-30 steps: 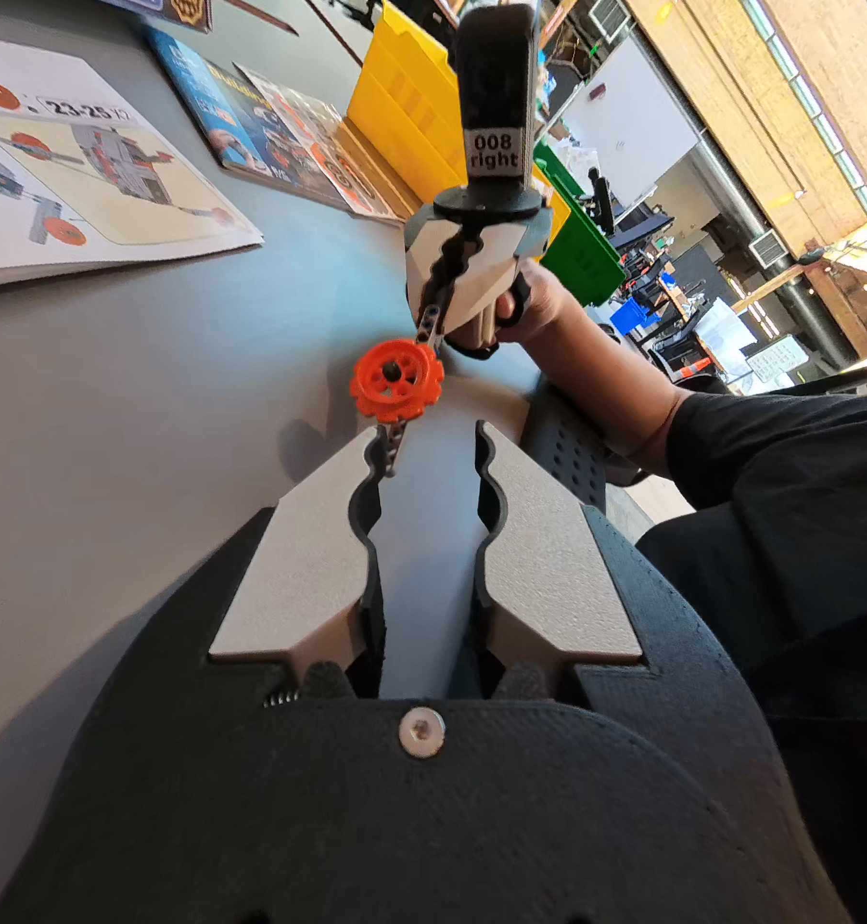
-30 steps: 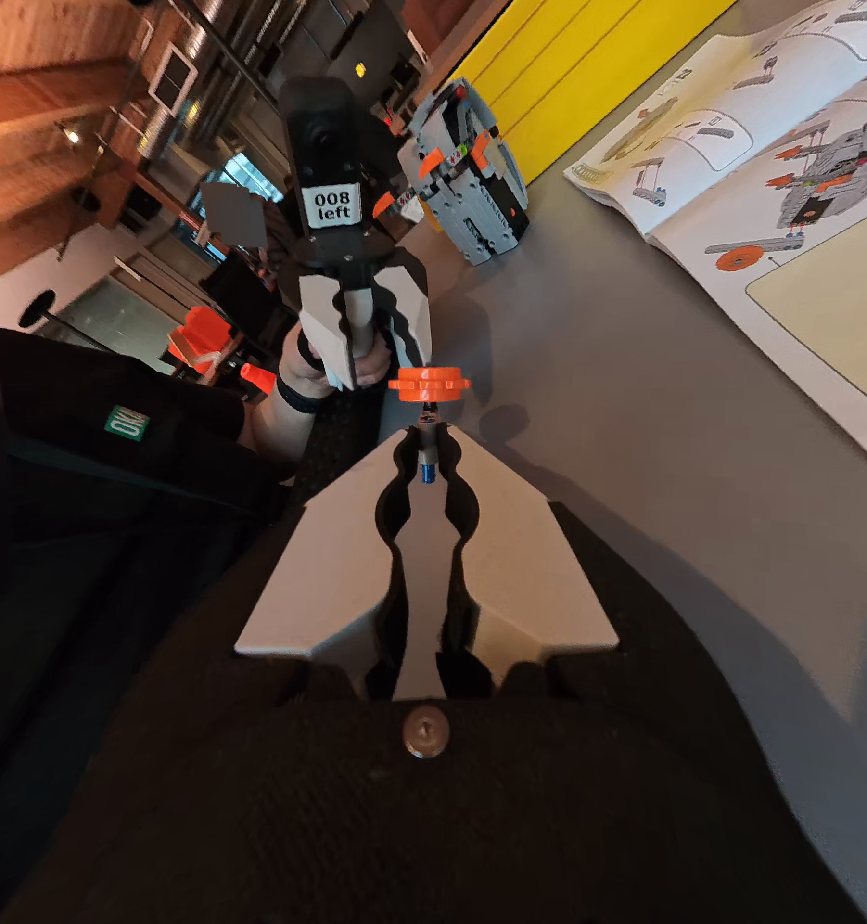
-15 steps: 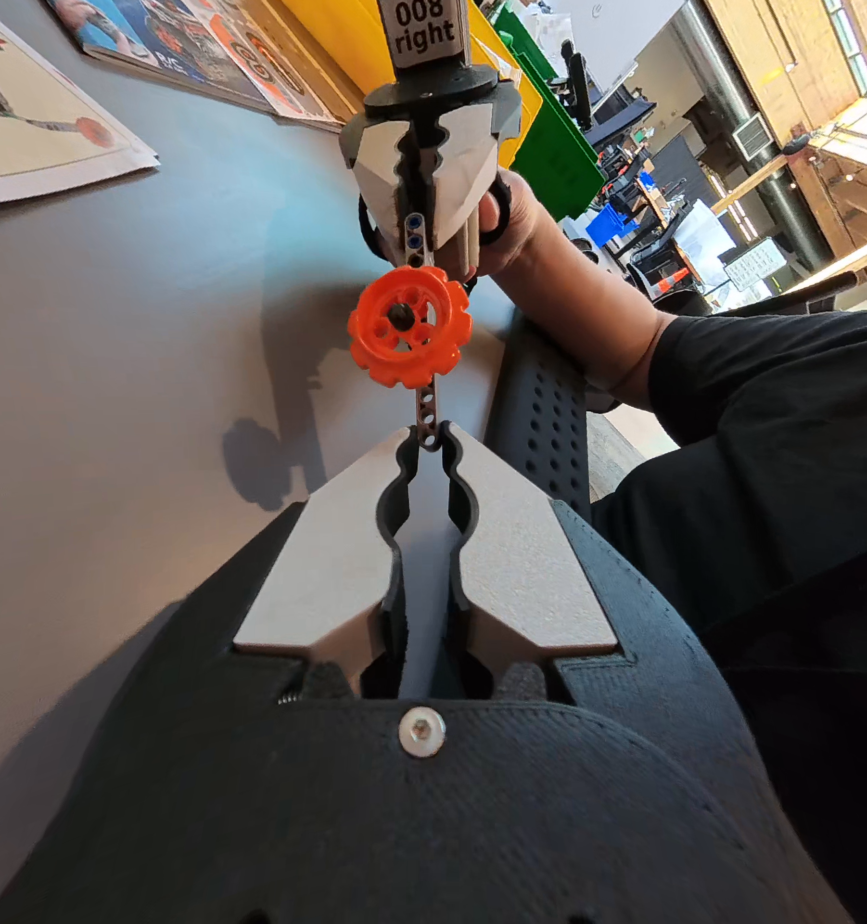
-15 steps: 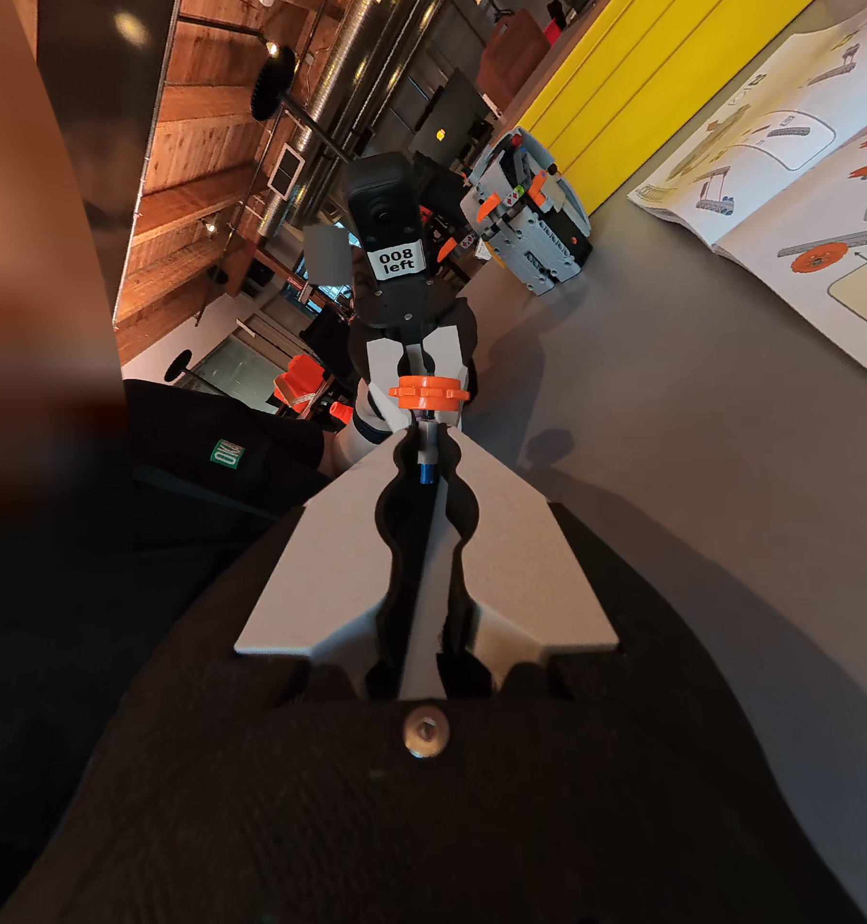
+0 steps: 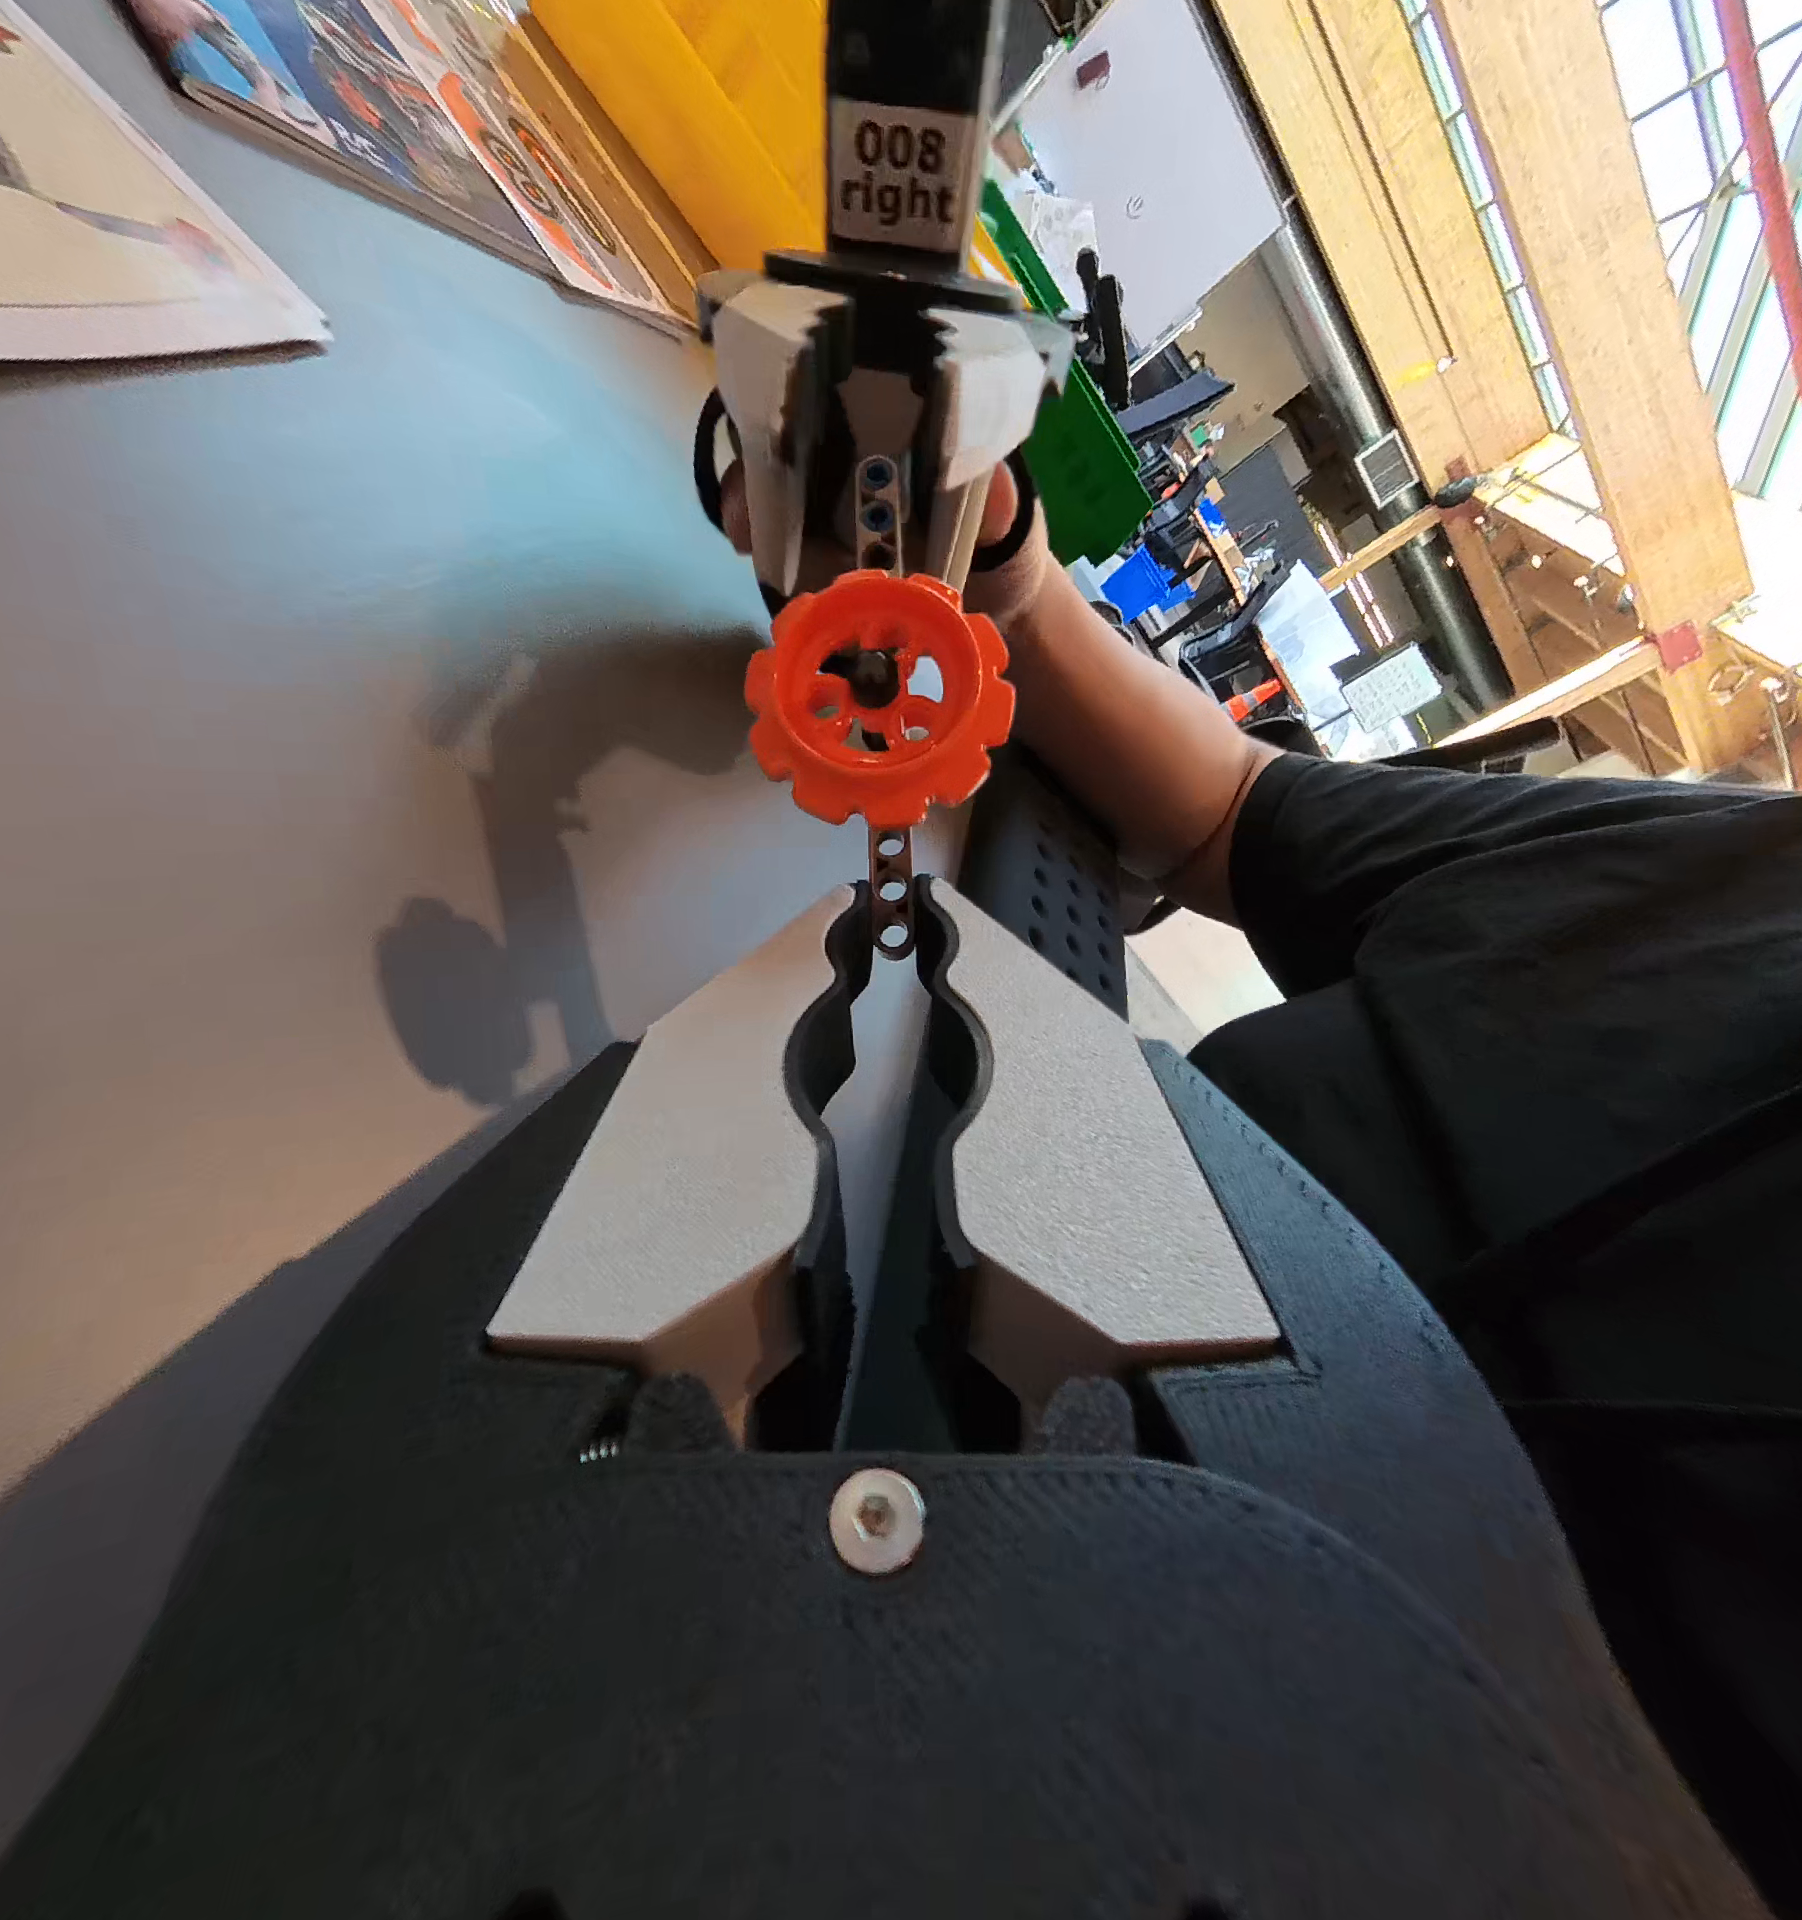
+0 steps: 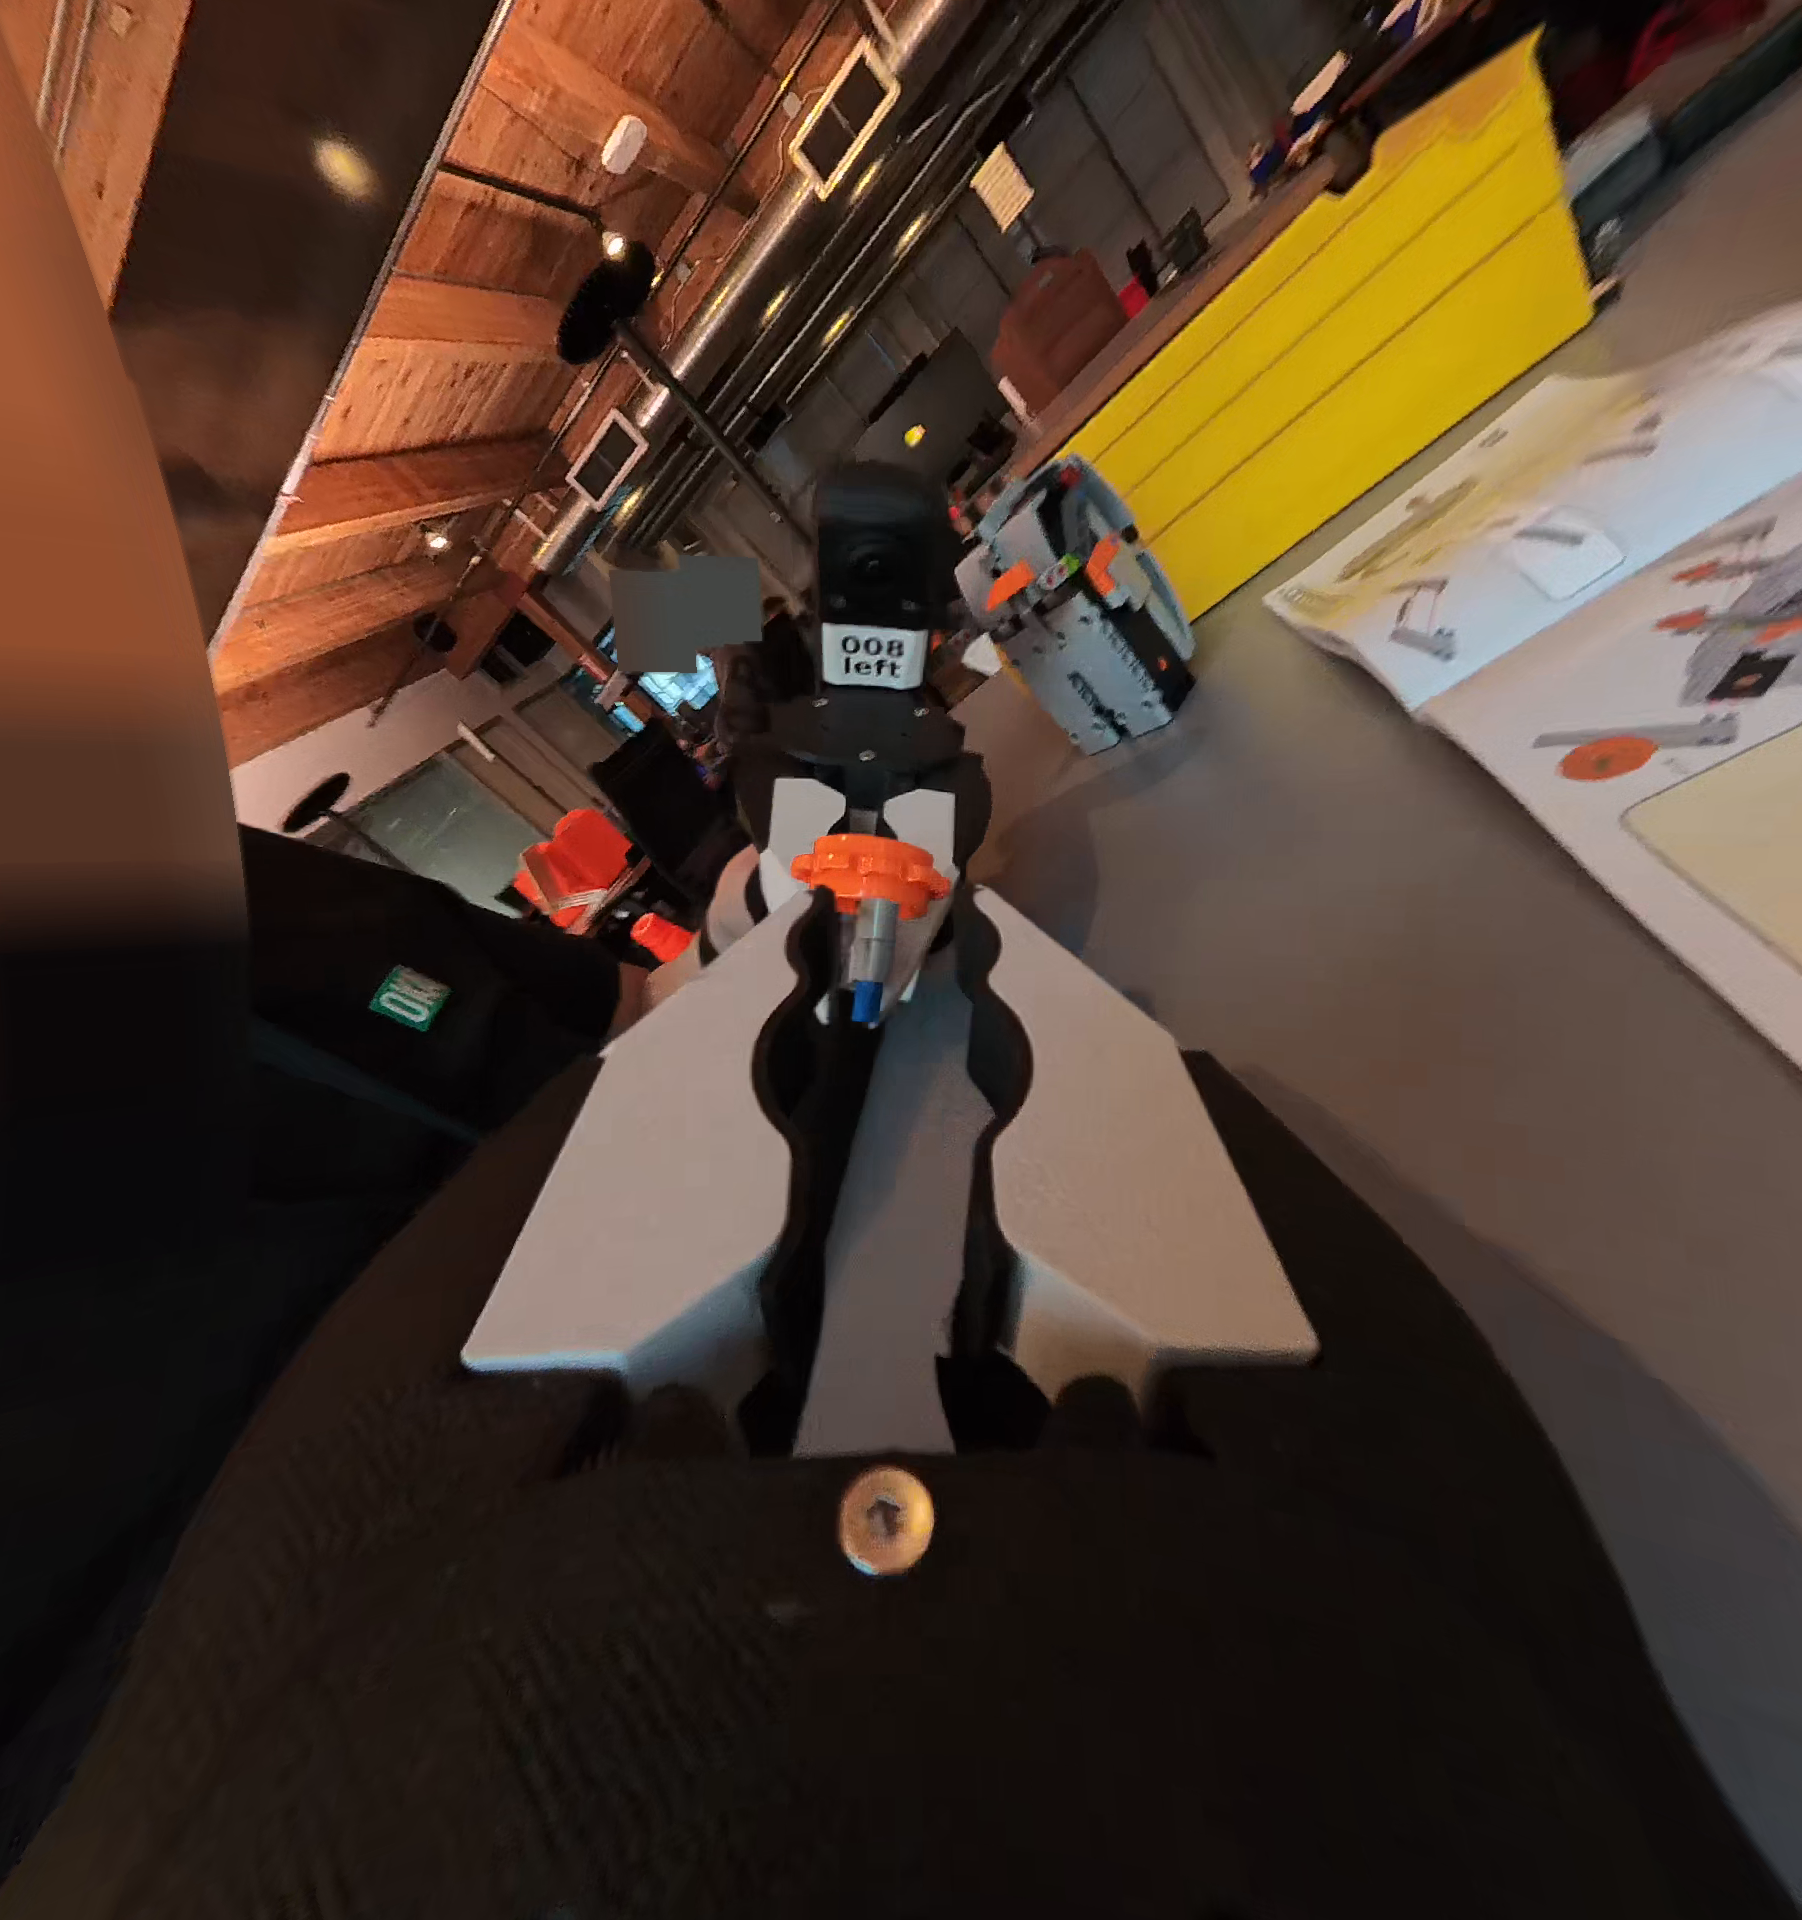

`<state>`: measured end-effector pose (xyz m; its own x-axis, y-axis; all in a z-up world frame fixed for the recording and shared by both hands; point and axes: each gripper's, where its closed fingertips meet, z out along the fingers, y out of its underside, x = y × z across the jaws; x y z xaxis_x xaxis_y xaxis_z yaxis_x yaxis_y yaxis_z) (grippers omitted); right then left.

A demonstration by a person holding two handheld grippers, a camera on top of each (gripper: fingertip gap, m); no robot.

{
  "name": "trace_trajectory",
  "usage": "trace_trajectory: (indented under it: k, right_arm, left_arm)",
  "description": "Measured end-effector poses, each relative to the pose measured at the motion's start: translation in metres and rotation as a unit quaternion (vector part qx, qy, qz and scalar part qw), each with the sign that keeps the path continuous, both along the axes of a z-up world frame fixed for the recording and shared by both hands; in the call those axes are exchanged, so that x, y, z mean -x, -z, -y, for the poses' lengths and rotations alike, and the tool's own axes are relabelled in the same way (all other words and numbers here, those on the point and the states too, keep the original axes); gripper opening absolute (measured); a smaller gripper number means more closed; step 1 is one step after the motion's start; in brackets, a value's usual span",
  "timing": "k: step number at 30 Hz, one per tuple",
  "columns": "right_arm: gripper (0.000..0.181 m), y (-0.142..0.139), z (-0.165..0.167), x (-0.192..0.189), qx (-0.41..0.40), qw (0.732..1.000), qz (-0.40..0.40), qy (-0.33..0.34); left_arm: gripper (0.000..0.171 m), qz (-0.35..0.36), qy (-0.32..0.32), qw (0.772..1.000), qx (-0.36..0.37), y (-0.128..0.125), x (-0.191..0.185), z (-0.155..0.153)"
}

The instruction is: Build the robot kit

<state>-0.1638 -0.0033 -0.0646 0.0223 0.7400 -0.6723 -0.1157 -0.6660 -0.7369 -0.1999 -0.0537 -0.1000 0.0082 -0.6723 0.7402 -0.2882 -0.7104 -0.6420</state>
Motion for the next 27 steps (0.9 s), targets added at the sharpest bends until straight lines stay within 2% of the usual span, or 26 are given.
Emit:
trace_trajectory:
  k: [2,4,5,6,8,10,13,15,16,17,19,21,22,24,25,26,27]
  right_arm:
    - [0.024,-0.004,-0.004,-0.002,-0.064,0.997,0.022,0.030]
    - [0.027,-0.005,-0.004,-0.004,-0.160,0.982,0.076,0.062]
    - [0.029,-0.005,-0.005,-0.005,-0.227,0.963,0.115,0.085]
    - [0.033,-0.005,-0.006,-0.006,-0.300,0.934,0.159,0.112]
    - [0.040,-0.010,-0.002,-0.004,-0.447,0.849,0.239,0.151]
    - [0.045,-0.012,0.003,0.005,-0.563,0.746,0.309,0.175]
    - [0.045,0.004,0.009,0.027,-0.674,0.599,0.402,0.159]
    - [0.034,0.015,0.003,0.033,-0.716,0.502,0.457,0.162]
    - [0.032,0.018,0.000,0.034,-0.726,0.469,0.475,0.166]
    - [0.026,0.019,-0.002,0.035,-0.730,0.452,0.484,0.169]
    - [0.017,0.021,-0.002,0.039,-0.730,0.450,0.485,0.172]
    - [0.016,0.019,-0.004,0.040,-0.727,0.445,0.491,0.180]
    - [0.014,0.018,-0.004,0.040,-0.721,0.455,0.490,0.185]
    - [0.007,0.015,-0.006,0.037,-0.698,0.495,0.481,0.192]
    - [0.006,0.013,-0.011,0.032,-0.676,0.525,0.476,0.205]
    - [0.006,0.012,-0.017,0.025,-0.643,0.563,0.472,0.216]
    - [0.006,0.011,-0.025,0.017,-0.598,0.613,0.461,0.232]
  left_arm:
    - [0.005,0.007,-0.008,1.000,0.009,-0.002,0.002,-0.003]
    - [0.005,0.014,-0.016,1.000,0.020,-0.003,0.003,-0.006]
    - [0.005,0.016,-0.020,0.999,0.026,-0.003,0.004,-0.008]
    - [0.005,0.017,-0.025,0.999,0.033,-0.003,0.005,-0.009]
    - [0.005,0.020,-0.033,0.998,0.048,-0.002,0.006,-0.013]
    - [0.005,0.019,-0.038,0.997,0.061,-0.001,0.006,-0.015]
    - [0.005,0.017,-0.040,0.996,0.075,0.001,0.006,-0.016]
    - [0.005,0.016,-0.041,0.996,0.079,0.002,0.006,-0.016]
    - [0.005,0.016,-0.041,0.996,0.079,0.002,0.006,-0.016]
    - [0.005,0.016,-0.041,0.996,0.081,0.002,0.006,-0.016]
    - [0.005,0.020,-0.039,0.995,0.087,0.000,0.006,-0.015]
    - [0.006,0.034,-0.040,0.994,0.092,-0.004,0.007,-0.016]
    - [0.008,0.053,-0.040,0.993,0.096,-0.009,0.007,-0.016]
    - [0.008,0.098,-0.036,0.989,0.102,-0.023,0.008,-0.015]
    - [0.008,0.115,-0.032,0.987,0.103,-0.029,0.009,-0.013]
    - [0.014,0.120,-0.033,0.987,0.102,-0.030,0.010,-0.013]
    - [0.018,0.116,-0.037,0.987,0.101,-0.028,0.010,-0.014]
